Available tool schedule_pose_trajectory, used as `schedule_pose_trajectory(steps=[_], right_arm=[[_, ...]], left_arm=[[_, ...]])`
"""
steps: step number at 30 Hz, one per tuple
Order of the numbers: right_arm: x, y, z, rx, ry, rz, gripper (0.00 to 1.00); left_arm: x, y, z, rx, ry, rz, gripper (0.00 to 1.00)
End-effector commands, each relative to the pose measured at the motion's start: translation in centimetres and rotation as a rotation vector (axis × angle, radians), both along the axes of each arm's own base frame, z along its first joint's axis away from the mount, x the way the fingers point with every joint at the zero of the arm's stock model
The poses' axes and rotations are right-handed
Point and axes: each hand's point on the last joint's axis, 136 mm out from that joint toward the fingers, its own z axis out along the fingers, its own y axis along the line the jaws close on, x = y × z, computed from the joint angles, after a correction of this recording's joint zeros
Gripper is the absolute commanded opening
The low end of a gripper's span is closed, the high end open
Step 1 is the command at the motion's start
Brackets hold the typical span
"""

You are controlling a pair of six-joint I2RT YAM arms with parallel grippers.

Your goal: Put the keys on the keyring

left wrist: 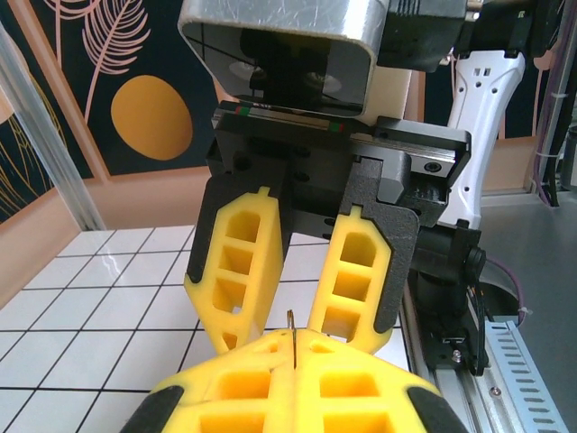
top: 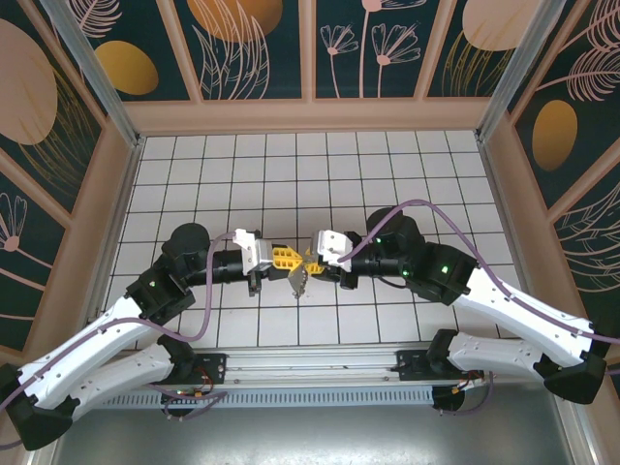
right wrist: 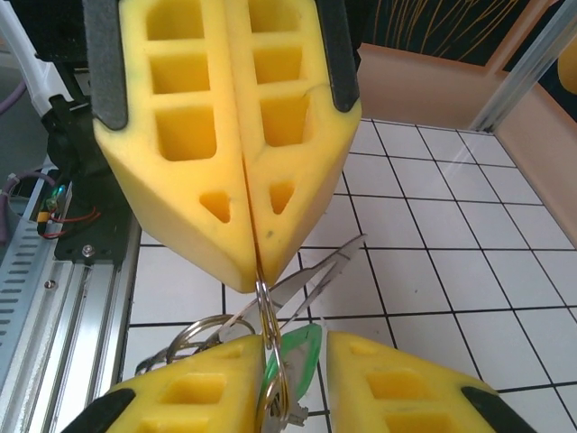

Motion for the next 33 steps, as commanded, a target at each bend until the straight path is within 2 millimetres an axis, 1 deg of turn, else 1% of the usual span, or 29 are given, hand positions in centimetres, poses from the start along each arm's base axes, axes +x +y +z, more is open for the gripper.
schedule_pose_trajectory(steps=[1,5,8,11,12,16,24,26,30,33], right_arm=[[-0.2,-0.3,1.0,0.044,-0.007,-0.009,0.22],[-0.1,-0.5,1.3,0.059,-0.015,-0.021,0.17],[0.0,-0.6,1.3,0.067,-0.016,-0.03,0.15],[0.1,-0.6,1.0,0.063,-0.012,-0.036,0.08],[0.1,-0.6,0.9,0.061,-0.01,-0.037,0.07],[0.4,-0.3,0.2,0.043,0.008,-0.043,0.06],[1.7,0.6,-1.3,-0.018,0.051,-0.071,0.05],[1.9,0.7,-1.4,-0.02,0.057,-0.074,0.06],[1.9,0.9,-1.1,-0.01,0.06,-0.068,0.19],[1.8,0.6,-0.5,0.007,0.053,-0.073,0.29]], left_arm=[[-0.4,0.1,1.4,-0.053,-0.039,-0.015,0.0],[-0.4,0.2,1.5,-0.056,-0.045,-0.012,0.0],[-0.4,0.2,1.5,-0.052,-0.046,-0.007,0.0],[-0.4,0.3,1.5,-0.052,-0.049,-0.003,0.0],[-0.4,0.4,1.5,-0.052,-0.049,-0.001,0.0],[-0.5,0.4,1.9,-0.061,-0.055,-0.008,0.0],[-0.3,0.5,1.9,-0.061,-0.067,0.011,0.0],[-0.3,0.5,1.8,-0.059,-0.068,0.014,0.0],[0.0,0.4,1.5,-0.049,-0.065,0.02,0.0],[0.0,0.4,1.4,-0.046,-0.065,0.022,0.0]])
